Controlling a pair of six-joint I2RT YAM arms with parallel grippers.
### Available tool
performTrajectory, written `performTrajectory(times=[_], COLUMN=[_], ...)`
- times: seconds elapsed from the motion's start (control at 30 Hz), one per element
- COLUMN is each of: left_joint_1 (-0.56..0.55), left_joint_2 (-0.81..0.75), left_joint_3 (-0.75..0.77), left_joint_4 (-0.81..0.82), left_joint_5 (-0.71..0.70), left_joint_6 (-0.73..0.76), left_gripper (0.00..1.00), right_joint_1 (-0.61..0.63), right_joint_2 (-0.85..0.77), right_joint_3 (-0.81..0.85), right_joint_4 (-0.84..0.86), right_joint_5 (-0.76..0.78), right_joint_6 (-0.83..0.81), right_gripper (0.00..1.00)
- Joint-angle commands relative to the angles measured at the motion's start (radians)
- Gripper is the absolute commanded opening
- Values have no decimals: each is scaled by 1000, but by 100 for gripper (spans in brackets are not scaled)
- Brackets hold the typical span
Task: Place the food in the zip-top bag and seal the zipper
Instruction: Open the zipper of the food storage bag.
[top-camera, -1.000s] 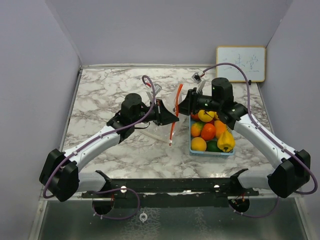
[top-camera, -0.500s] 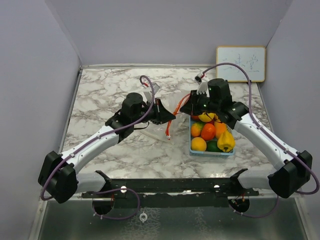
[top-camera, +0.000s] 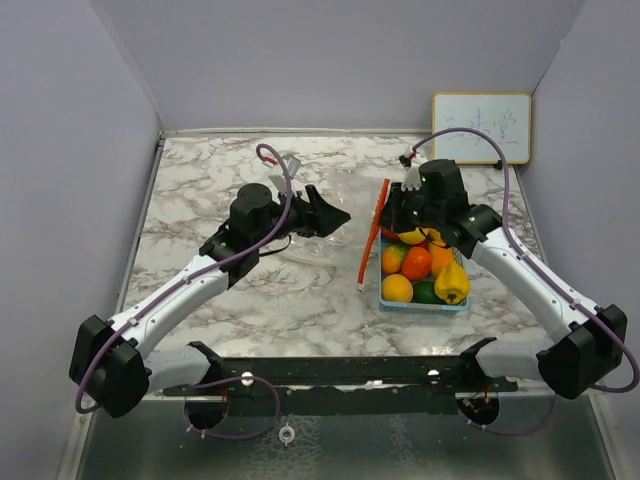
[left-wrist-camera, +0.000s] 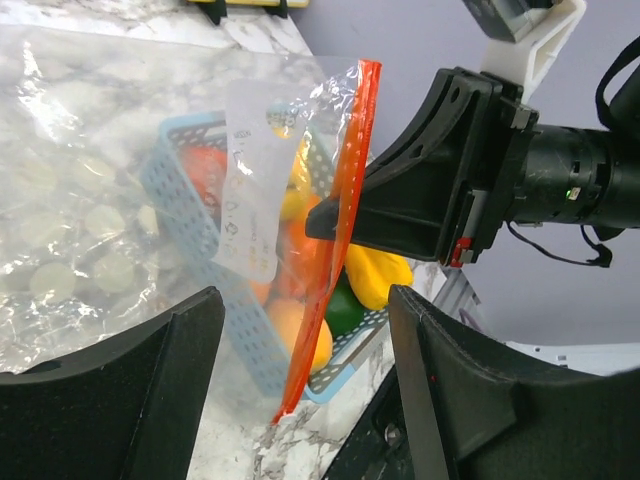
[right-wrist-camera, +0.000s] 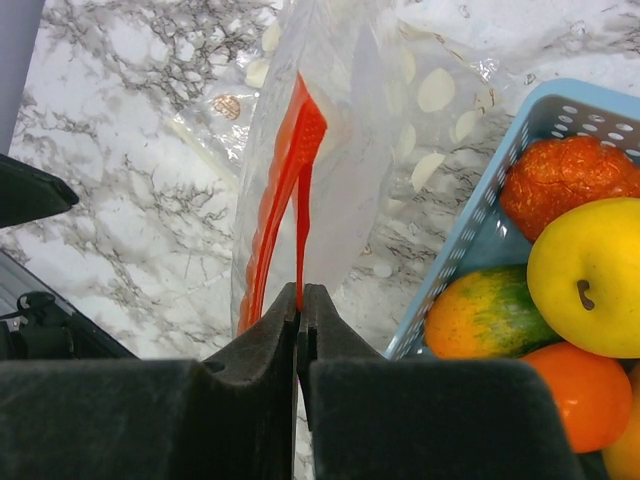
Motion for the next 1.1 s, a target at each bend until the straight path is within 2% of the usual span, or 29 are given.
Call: performTrajectory(times=[0.0,0.13,0.33,0.57,0.77,1.07], left_joint_1=[-5,-40,-116,-177,-196,-203], left_joint_2=[61,107,164,221,245,317], left_joint_3=[49,108,169,214,207,246], left_joint_4=[81,41,-44,-155,-138,-87], left_joint_5=[106,144,90,-100,-251,-313], left_joint_6=[-11,45,134,231,250,258], left_gripper=[70,70,70,66,65,64], right_joint_1=[2,3,8,10,10,14], right_joint_2=[12,46,74,65,58,48], right_joint_3=[52,91,126,133,132,134], right_joint_4=[12,22,23,12,-1,-12], right_joint_5=[7,-4,-11,-17,-30,-41], right_joint_6=[-11,9,13,11,11,13], right_gripper=[2,2,2,2,2,2])
